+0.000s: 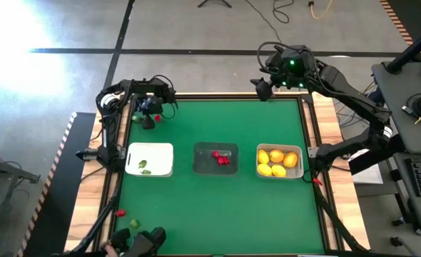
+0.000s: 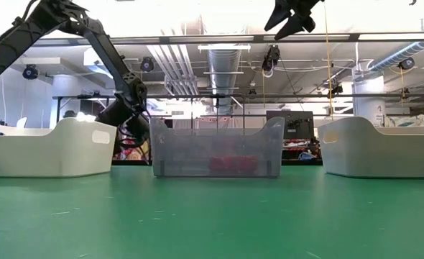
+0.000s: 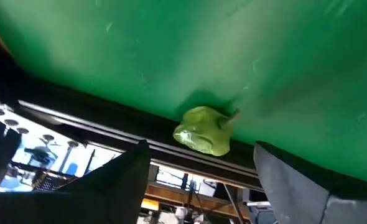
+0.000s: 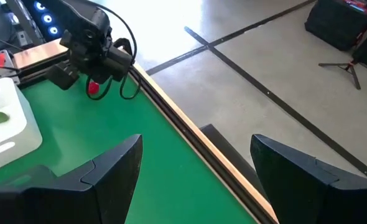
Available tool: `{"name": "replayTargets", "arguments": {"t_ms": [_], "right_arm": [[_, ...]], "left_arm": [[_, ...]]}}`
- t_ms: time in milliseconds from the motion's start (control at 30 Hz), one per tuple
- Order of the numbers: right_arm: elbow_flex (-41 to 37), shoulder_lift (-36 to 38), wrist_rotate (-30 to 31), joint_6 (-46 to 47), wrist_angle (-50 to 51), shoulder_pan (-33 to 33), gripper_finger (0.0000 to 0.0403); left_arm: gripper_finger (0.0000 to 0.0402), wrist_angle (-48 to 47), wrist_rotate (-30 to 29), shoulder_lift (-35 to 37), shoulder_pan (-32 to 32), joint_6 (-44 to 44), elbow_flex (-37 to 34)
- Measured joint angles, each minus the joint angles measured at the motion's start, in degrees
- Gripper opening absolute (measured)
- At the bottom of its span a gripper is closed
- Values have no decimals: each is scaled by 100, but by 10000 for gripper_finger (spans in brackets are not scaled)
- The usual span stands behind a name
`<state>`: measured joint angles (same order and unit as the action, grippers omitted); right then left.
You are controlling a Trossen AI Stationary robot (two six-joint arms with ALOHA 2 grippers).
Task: Sort produce into baskets
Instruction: Put the green chili pepper into the white bin
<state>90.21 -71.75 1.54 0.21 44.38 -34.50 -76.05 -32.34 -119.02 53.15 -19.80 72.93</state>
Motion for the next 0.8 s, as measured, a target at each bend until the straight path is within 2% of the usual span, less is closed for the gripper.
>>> {"name": "replayTargets", "arguments": {"t_ms": [100, 233, 300, 467, 800], "right_arm": [[0, -2, -2, 56, 7, 0, 293], [0, -11, -4, 141, 27, 0, 293], [0, -21, -11, 245, 71, 0, 293], [0, -44, -27, 376, 331, 3, 293], [0, -48, -25, 378, 632, 13, 293]], "left_arm": [[278, -18, 48, -55, 35, -301, -15], [268, -33, 455, -156, 92, -732, -138], [256, -27, 527, -250, 85, -917, -227], [226, 168, 87, -366, 76, -910, -328], [159, 231, 135, -366, 92, -767, -282]]}}
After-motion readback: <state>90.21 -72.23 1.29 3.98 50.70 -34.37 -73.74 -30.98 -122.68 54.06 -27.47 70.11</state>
